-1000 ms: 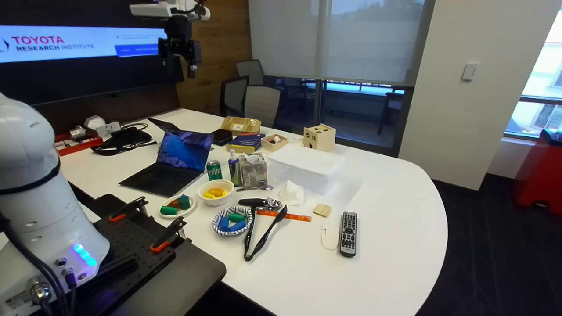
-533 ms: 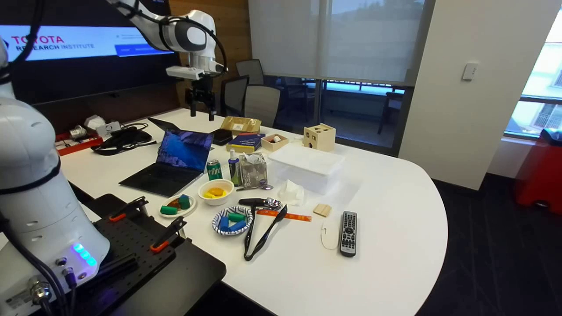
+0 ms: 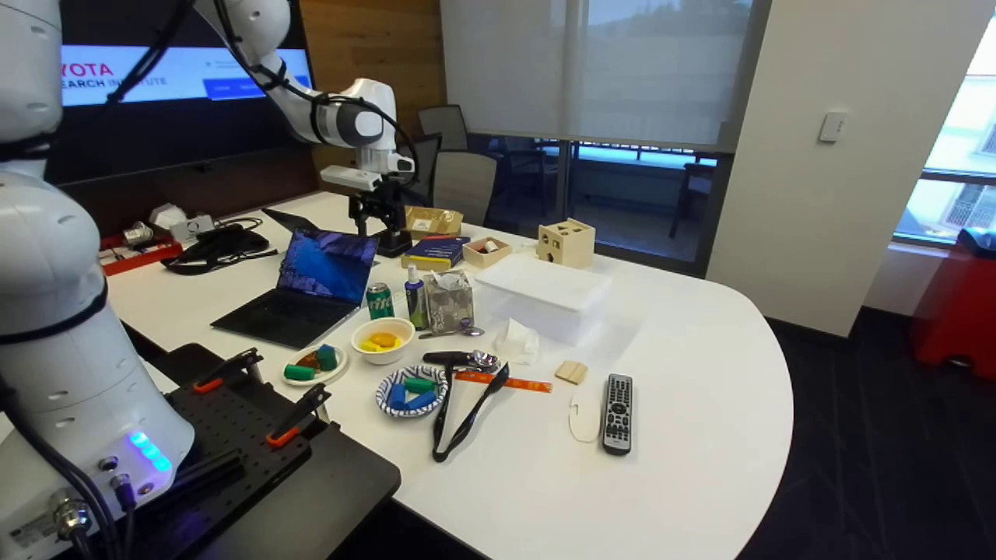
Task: Remove lid from the bottle and put it on the table
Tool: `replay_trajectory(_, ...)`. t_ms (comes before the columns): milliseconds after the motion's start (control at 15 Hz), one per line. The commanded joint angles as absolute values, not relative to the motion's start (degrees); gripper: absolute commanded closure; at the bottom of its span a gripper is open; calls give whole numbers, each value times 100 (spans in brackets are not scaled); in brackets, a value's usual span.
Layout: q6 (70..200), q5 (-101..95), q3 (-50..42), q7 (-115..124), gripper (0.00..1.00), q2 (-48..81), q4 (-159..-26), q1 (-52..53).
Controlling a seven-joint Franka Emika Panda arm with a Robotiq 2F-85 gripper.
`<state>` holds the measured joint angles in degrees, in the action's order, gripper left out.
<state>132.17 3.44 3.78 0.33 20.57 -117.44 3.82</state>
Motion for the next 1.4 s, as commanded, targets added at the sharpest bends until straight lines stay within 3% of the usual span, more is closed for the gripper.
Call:
replay_trajectory(0,13472,136,302,182,0,2529,-11328,457)
replay_trajectory(200,13495,110,282,116,0,2940,-10984,421)
replay_trajectory(333,13430,138,283,59,9,3217,-10697,402)
replay_trajectory(400,13413,141,285,35,3,3360,-10547,394)
replay_trajectory(533,13370,147,292,10,0,3608,-10280,386)
replay_trajectory(1000,13285,128,263,2,0,4238,-9601,377)
replay_trajectory(1067,13283,119,253,8,25,4289,-9552,382)
replay_trajectory(1133,13281,130,262,-9,27,4334,-9510,369)
replay_trajectory(1333,13273,119,247,1,50,4396,-9440,367)
